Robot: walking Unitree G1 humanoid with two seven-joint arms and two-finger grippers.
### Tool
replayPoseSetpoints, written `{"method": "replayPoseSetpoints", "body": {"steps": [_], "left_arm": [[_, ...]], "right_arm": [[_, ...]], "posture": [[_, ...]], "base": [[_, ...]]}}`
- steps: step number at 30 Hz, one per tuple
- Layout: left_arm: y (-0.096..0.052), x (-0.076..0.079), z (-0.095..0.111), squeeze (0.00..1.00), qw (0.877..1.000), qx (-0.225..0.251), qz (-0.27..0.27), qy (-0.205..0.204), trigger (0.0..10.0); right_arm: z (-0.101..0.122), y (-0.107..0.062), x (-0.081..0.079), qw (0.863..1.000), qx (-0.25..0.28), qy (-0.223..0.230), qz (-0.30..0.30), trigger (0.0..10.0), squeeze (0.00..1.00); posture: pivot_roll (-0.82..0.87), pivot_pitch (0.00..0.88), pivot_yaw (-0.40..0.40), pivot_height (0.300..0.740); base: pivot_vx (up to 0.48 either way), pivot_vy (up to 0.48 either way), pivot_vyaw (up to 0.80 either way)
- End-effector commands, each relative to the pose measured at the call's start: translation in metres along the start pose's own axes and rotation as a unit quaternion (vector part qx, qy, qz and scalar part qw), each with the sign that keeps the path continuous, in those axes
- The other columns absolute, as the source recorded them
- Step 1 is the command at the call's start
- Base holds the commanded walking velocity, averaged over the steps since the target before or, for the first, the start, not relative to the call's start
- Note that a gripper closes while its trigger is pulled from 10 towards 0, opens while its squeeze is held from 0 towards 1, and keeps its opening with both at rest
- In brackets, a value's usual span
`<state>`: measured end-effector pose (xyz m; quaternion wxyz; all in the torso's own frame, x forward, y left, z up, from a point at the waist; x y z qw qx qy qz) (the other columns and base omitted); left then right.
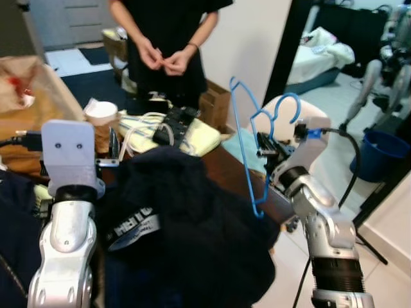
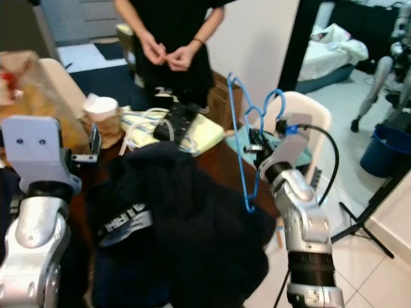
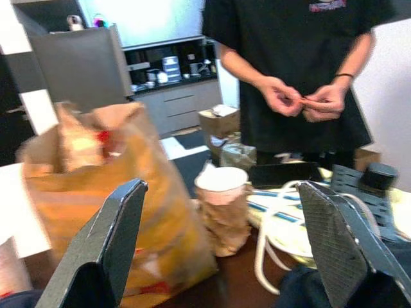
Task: Hang hanger
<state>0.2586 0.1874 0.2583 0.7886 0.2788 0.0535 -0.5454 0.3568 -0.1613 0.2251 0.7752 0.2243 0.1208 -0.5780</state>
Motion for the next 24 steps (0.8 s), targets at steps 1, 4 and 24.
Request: {"method": "replayPoseSetpoints", "body": {"steps": [1, 4, 24], "left_arm": [[0.0, -0.001, 0.007, 0.0, 1.0, 0.008, 0.004, 0.013, 10.0], [0.001, -0.01, 0.005, 0.0, 0.999, 0.0, 0.026, 0.027, 10.0], [-0.001, -0.043, -0.009, 0.0, 0.991, -0.054, 0.091, 0.086, 10.0]], "right_arm": [[0.011, 0.001, -0.005, 1.0, 0.014, 0.009, 0.016, 10.0, 0.0], [0.014, 0.004, -0.021, 0.998, 0.007, -0.001, 0.064, 10.0, 0.0], [0.008, -0.002, -0.077, 0.97, -0.044, 0.008, 0.24, 10.0, 0.0]], "posture": [[0.09, 0.0, -0.056, 0.74], [0.1, 0.0, -0.064, 0.74], [0.11, 0.0, -0.064, 0.74]], "base": [[0.0, 0.0, 0.0], [0.0, 0.0, 0.26], [0.0, 0.0, 0.78]]}}
Point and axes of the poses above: a point about 5 cm out from each wrist's last joint towards the gripper, its own y axis pointing out of the wrist towards the gripper, its own z axis along the axis of the wrist's last joint, x = y × z, the point moved 2 cm from there along y, pointing out of the wrist towards the gripper, and after that the axes turned 13 degrees about y, right-handed, at the moved point
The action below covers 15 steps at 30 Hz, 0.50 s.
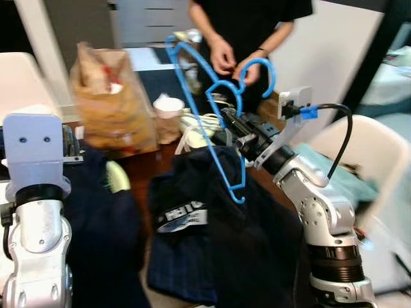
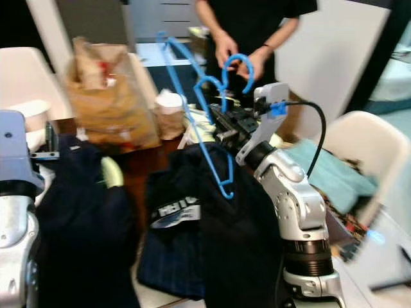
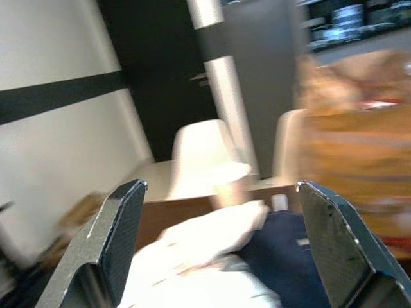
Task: Hang hanger
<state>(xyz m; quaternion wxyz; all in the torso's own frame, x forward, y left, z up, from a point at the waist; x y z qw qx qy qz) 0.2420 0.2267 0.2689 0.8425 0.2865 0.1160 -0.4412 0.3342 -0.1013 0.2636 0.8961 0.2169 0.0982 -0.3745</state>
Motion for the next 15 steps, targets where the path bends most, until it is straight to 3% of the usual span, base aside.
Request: {"method": "replayPoseSetpoints", "body": {"steps": [1, 11, 13, 15], "left_arm": [[0.001, 0.001, -0.002, 0.0, 1.0, -0.006, -0.006, 0.004, 10.0], [0.004, 0.007, -0.004, 0.0, 0.999, -0.021, -0.024, -0.043, 10.0], [0.008, 0.006, -0.001, 0.0, 0.999, -0.007, -0.029, -0.04, 10.0], [0.02, -0.001, -0.001, 0.0, 0.999, 0.01, -0.032, -0.033, 10.0]], "right_arm": [[0.001, -0.001, -0.003, 1.0, -0.001, -0.001, 0.007, 10.0, 0.0], [0.001, -0.003, 0.002, 1.0, 0.004, -0.001, -0.013, 10.0, 0.0], [0.001, -0.002, 0.005, 1.0, 0.004, -0.005, -0.026, 10.0, 0.0], [0.001, -0.002, 0.013, 0.998, 0.006, -0.007, -0.055, 10.0, 0.0]], "posture": [[0.11, 0.0, -0.062, 0.74], [0.11, 0.0, -0.06, 0.74], [0.11, 0.0, -0.063, 0.74], [0.11, 0.0, -0.063, 0.74]], "base": [[0.0, 0.0, 0.77], [0.0, 0.0, 0.77], [0.0, 0.0, 0.48], [0.0, 0.0, 0.0]]}}
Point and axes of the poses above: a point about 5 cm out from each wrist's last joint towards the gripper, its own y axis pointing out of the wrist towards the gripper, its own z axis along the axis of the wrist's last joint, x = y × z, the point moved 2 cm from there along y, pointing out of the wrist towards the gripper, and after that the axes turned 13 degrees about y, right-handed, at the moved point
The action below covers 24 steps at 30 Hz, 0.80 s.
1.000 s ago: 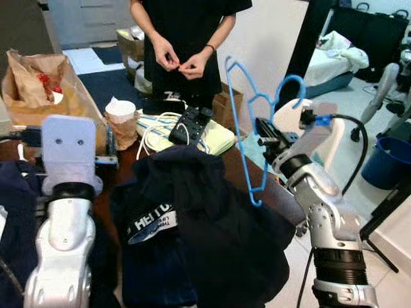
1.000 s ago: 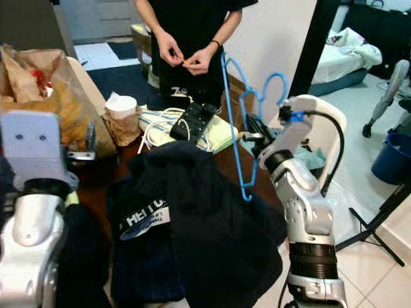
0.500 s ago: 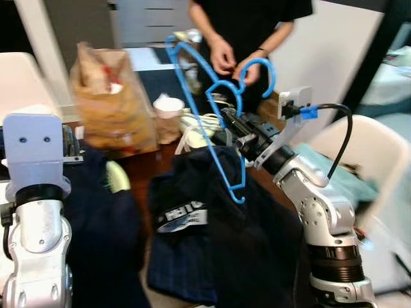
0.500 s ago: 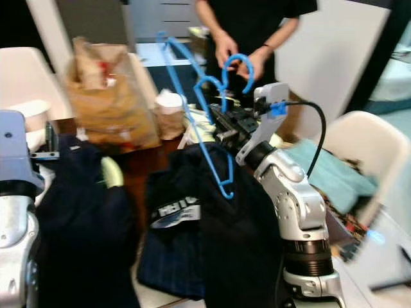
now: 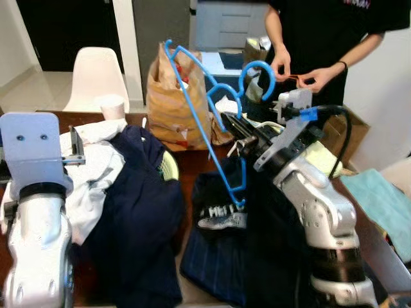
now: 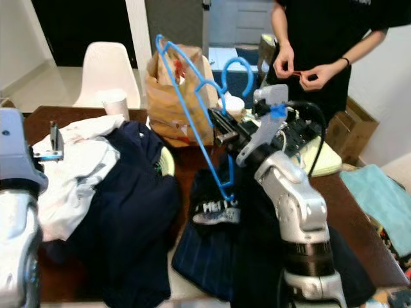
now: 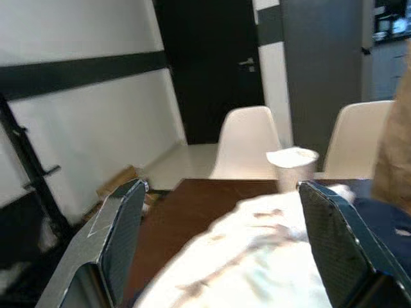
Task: Hang hanger
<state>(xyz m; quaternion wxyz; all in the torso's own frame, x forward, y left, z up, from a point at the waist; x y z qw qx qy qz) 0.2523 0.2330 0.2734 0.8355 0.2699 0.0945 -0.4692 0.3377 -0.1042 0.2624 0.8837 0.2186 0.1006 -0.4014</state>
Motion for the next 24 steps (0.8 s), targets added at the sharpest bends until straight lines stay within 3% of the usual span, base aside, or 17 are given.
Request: {"method": "replayPoseSetpoints", "body": {"steps": [1, 5, 10, 12, 13, 14, 15, 18, 19, 24], "left_arm": [[0.007, -0.001, 0.0, 0.0, 1.0, 0.009, -0.009, 0.0, 10.0], [0.029, -0.014, -0.018, 0.0, 1.0, -0.011, -0.006, 0.017, 10.0], [0.041, -0.017, -0.034, 0.0, 0.999, -0.03, -0.018, 0.032, 10.0], [0.05, -0.017, -0.05, 0.0, 0.995, -0.046, -0.027, 0.081, 10.0], [0.05, -0.017, -0.05, 0.0, 0.995, -0.046, -0.027, 0.081, 10.0], [0.057, -0.021, -0.067, 0.0, 0.993, -0.075, -0.02, 0.092, 10.0], [0.064, -0.024, -0.085, 0.0, 0.99, -0.105, -0.013, 0.092, 10.0], [0.067, -0.027, -0.098, 0.0, 0.989, -0.127, -0.007, 0.082, 10.0], [0.07, -0.027, -0.106, 0.0, 0.989, -0.139, -0.01, 0.052, 10.0], [0.081, -0.026, -0.109, 0.0, 0.991, -0.13, -0.016, 0.032, 10.0]], "right_arm": [[0.0, -0.002, 0.009, 1.0, 0.0, -0.005, -0.026, 10.0, 0.0], [0.002, -0.002, 0.014, 0.999, 0.002, -0.005, -0.046, 10.0, 0.0], [0.003, -0.002, 0.015, 0.999, 0.004, -0.004, -0.052, 10.0, 0.0], [0.003, -0.003, 0.016, 0.998, 0.005, -0.002, -0.055, 10.0, 0.0], [0.003, -0.003, 0.016, 0.998, 0.005, -0.002, -0.055, 10.0, 0.0], [0.003, -0.003, 0.016, 0.998, 0.004, -0.002, -0.057, 10.0, 0.0], [0.003, -0.004, 0.016, 0.998, 0.004, -0.002, -0.058, 10.0, 0.0], [0.003, -0.004, 0.016, 0.998, 0.003, -0.003, -0.06, 10.0, 0.0], [0.005, -0.005, 0.017, 0.998, 0.004, -0.004, -0.062, 10.0, 0.0], [0.013, -0.013, 0.019, 0.998, -0.001, -0.014, -0.068, 10.0, 0.0]], "posture": [[0.11, 0.0, -0.063, 0.74], [0.1, 0.0, -0.056, 0.74], [0.09, 0.0, -0.057, 0.74], [0.08, 0.0, -0.054, 0.74], [0.08, 0.0, -0.054, 0.74], [0.07, 0.0, -0.054, 0.74], [0.06, 0.0, -0.053, 0.74], [0.06, 0.0, -0.053, 0.74], [0.04, 0.0, -0.052, 0.74], [0.0, 0.0, -0.062, 0.74]], "base": [[0.0, 0.0, 0.0], [0.0, 0.0, 0.0], [0.0, 0.0, 0.0], [0.0, 0.0, 0.0], [0.0, 0.0, 0.0], [0.0, 0.0, 0.0], [0.0, 0.0, 0.0], [0.0, 0.0, 0.0], [0.0, 0.0, 0.0], [0.0, 0.0, 0.0]]}}
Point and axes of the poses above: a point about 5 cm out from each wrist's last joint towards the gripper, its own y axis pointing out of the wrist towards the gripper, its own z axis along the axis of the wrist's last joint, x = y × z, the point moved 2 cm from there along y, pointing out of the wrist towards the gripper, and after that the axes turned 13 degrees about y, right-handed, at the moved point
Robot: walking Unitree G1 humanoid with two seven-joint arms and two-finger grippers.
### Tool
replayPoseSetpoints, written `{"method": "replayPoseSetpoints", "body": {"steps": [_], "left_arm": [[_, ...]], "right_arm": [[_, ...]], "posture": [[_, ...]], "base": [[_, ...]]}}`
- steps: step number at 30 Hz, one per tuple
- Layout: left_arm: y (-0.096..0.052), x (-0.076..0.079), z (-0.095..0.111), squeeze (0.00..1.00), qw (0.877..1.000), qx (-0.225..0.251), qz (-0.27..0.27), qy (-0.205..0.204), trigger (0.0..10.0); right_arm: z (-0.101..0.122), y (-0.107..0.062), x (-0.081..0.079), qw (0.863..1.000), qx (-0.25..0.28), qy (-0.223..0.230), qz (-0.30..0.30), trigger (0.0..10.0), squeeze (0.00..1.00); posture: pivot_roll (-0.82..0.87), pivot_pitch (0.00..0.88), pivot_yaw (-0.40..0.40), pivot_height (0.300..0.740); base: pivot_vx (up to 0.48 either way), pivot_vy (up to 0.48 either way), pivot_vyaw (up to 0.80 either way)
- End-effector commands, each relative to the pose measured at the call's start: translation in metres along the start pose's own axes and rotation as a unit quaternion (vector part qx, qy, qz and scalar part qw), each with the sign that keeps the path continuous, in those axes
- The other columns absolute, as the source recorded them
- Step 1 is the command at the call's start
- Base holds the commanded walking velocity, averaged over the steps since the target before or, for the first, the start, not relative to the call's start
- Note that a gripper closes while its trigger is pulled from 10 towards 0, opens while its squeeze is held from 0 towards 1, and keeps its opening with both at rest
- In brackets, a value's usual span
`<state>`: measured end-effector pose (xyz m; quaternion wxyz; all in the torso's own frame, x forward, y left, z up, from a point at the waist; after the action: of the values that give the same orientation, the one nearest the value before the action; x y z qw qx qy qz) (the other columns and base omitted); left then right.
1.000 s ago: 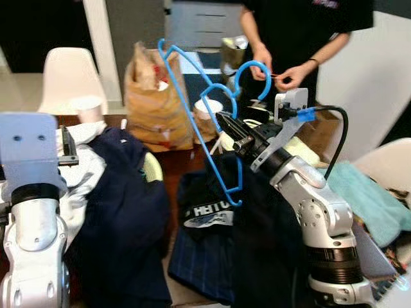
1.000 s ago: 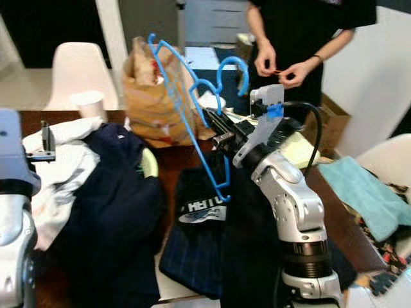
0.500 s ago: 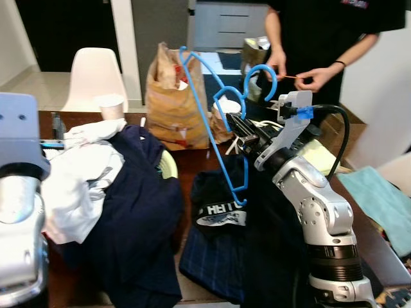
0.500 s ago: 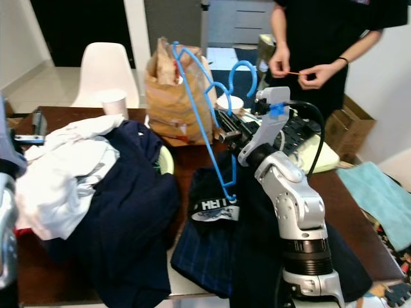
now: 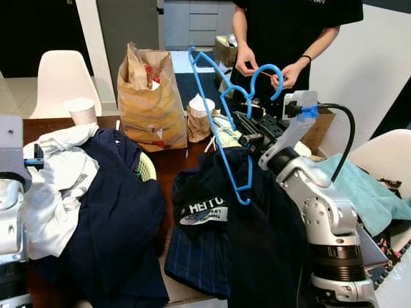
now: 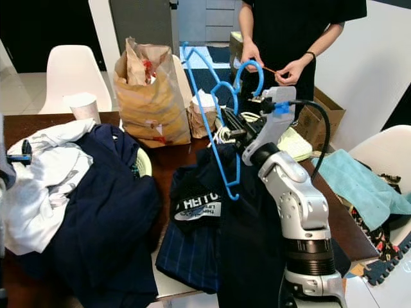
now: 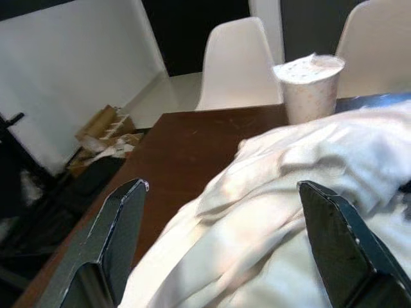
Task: Hang hanger
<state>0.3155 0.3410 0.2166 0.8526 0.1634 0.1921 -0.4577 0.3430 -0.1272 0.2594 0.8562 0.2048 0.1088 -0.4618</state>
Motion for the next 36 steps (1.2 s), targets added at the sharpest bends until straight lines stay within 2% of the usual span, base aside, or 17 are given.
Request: {"method": "replayPoseSetpoints", "body": {"steps": [1, 3, 4, 5, 6, 7, 9, 11, 14, 17, 18, 22, 24, 28, 34, 35, 36], "left_arm": [[0.006, -0.005, 0.006, 0.0, 1.0, 0.018, 0.001, -0.005, 10.0], [0.008, -0.005, 0.009, 0.0, 1.0, 0.025, -0.003, -0.012, 10.0], [0.01, 0.0, 0.019, 0.0, 0.998, 0.051, -0.02, -0.029, 10.0], [0.01, 0.0, 0.019, 0.0, 0.998, 0.051, -0.02, -0.029, 10.0], [0.011, 0.004, 0.031, 0.0, 0.995, 0.079, -0.036, -0.042, 10.0], [0.011, 0.004, 0.031, 0.0, 0.995, 0.079, -0.036, -0.042, 10.0], [0.012, 0.009, 0.046, 0.0, 0.991, 0.11, -0.052, -0.053, 10.0], [0.014, 0.012, 0.048, 0.0, 0.991, 0.11, -0.054, -0.05, 10.0], [0.022, 0.018, 0.034, 0.0, 0.995, 0.078, -0.047, -0.041, 10.0], [0.023, 0.018, 0.028, 0.0, 0.996, 0.065, -0.043, -0.04, 10.0], [0.024, 0.016, 0.021, 0.0, 0.998, 0.048, -0.033, -0.037, 10.0], [0.025, 0.014, 0.016, 0.0, 0.998, 0.035, -0.025, -0.036, 10.0], [0.03, 0.005, -0.002, 0.0, 1.0, -0.011, -0.003, -0.017, 10.0], [0.031, 0.003, -0.005, 0.0, 1.0, -0.019, 0.001, -0.015, 10.0], [0.032, -0.001, -0.018, 0.0, 0.998, -0.056, 0.007, -0.014, 10.0], [0.032, -0.001, -0.023, 0.0, 0.997, -0.07, 0.003, -0.015, 0.0], [0.032, -0.001, -0.023, 0.0, 0.997, -0.07, 0.003, -0.015, 0.0]], "right_arm": [[0.006, -0.004, 0.0, 1.0, 0.001, -0.008, -0.003, 10.0, 0.0], [0.007, -0.006, 0.0, 1.0, -0.001, -0.01, -0.004, 10.0, 0.0], [0.008, -0.008, 0.0, 1.0, -0.004, -0.013, -0.005, 10.0, 0.0], [0.008, -0.008, 0.0, 1.0, -0.004, -0.013, -0.005, 10.0, 0.0], [0.01, -0.01, 0.0, 1.0, -0.006, -0.014, -0.005, 10.0, 0.0], [0.01, -0.01, 0.0, 1.0, -0.006, -0.014, -0.005, 10.0, 0.0], [0.012, -0.012, 0.0, 1.0, -0.01, -0.017, -0.005, 10.0, 0.0], [0.013, -0.012, -0.001, 1.0, -0.013, -0.019, -0.004, 10.0, 0.0], [0.015, -0.014, -0.004, 0.999, -0.023, -0.024, -0.002, 10.0, 0.0], [0.016, -0.015, -0.004, 0.999, -0.026, -0.025, -0.002, 10.0, 0.0], [0.017, -0.017, -0.004, 0.999, -0.03, -0.028, -0.003, 10.0, 0.0], [0.017, -0.019, -0.004, 0.999, -0.033, -0.03, -0.005, 10.0, 0.0], [0.017, -0.023, -0.004, 0.998, -0.043, -0.035, -0.01, 10.0, 0.0], [0.018, -0.023, -0.004, 0.998, -0.044, -0.035, -0.011, 10.0, 0.0], [0.017, -0.023, -0.004, 0.998, -0.048, -0.036, -0.015, 10.0, 0.0], [0.017, -0.023, -0.003, 0.998, -0.048, -0.037, -0.017, 10.0, 0.0], [0.017, -0.023, -0.003, 0.998, -0.048, -0.037, -0.017, 10.0, 0.0]], "posture": [[0.0, 0.0, -0.063, 0.74], [-0.02, 0.0, -0.065, 0.74], [-0.03, 0.0, -0.072, 0.74], [-0.03, 0.0, -0.072, 0.74], [-0.04, 0.0, -0.077, 0.74], [-0.04, 0.0, -0.077, 0.74], [-0.05, 0.0, -0.086, 0.74], [-0.05, 0.0, -0.094, 0.74], [-0.07, 0.0, -0.105, 0.74], [-0.08, 0.0, -0.109, 0.74], [-0.09, 0.0, -0.113, 0.74], [-0.1, 0.0, -0.114, 0.74], [-0.1, 0.0, -0.119, 0.74], [-0.11, 0.0, -0.119, 0.74], [-0.1, 0.0, -0.119, 0.74], [-0.1, 0.0, -0.116, 0.74], [-0.1, 0.0, -0.116, 0.74]], "base": [[0.0, 0.0, 0.0], [0.0, 0.0, 0.0], [0.0, 0.0, 0.0], [0.0, 0.0, 0.0], [0.0, 0.0, 0.0], [0.0, 0.0, 0.0], [0.0, 0.0, 0.0], [0.0, 0.0, 0.0], [0.0, 0.0, 0.0], [0.0, 0.0, 0.0], [0.0, 0.0, 0.0], [0.0, 0.0, 0.0], [0.0, 0.0, 0.0], [0.0, 0.0, 0.0], [0.0, 0.0, 0.0], [0.0, 0.0, 0.0], [0.0, 0.0, 0.0]]}}
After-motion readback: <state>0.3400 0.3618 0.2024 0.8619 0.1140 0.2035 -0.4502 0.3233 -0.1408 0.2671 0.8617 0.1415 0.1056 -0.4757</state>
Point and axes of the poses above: a point about 5 cm out from each wrist's last joint towards the gripper, its own y axis pointing out of the wrist towards the gripper, its own z axis along the axis of the wrist's last joint, x = y × z, the point moved 2 cm from there along y, pointing out of the wrist towards the gripper, and after that the axes turned 13 degrees about y, right-handed, at the moved point
